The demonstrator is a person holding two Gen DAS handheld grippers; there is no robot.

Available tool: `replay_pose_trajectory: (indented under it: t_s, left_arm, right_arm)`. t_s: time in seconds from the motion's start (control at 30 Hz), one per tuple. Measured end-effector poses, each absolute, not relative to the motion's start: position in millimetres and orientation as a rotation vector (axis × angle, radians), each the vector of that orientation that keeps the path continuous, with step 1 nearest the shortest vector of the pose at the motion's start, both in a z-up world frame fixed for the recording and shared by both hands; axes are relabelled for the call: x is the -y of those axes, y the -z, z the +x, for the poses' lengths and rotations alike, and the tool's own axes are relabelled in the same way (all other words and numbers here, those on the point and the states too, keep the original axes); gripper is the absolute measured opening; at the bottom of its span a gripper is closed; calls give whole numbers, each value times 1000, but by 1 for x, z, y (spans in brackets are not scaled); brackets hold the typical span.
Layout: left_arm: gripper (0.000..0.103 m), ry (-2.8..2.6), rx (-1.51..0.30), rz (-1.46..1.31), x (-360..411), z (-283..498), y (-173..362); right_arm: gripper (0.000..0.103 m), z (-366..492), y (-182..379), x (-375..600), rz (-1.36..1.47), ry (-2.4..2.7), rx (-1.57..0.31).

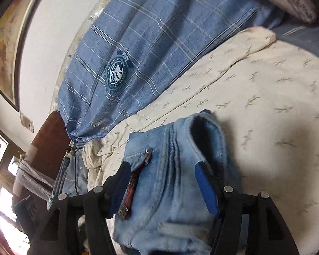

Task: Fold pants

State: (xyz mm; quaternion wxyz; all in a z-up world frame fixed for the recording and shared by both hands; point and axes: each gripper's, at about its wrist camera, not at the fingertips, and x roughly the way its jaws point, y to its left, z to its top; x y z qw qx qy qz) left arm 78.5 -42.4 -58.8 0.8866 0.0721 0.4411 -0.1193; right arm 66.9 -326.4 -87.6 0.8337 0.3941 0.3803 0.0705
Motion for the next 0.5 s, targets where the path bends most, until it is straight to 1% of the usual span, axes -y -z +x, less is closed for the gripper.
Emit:
replay_pose_trajectory:
  t_s: [0.27,0.5]
  left_arm:
    - [84,224,-932,102,19,57,52]
    - [86,250,-971,40,15,61,66]
  right_arm:
    - [67,35,91,350,844,-72,-833]
    - [68,24,90,358,841,-84,-836]
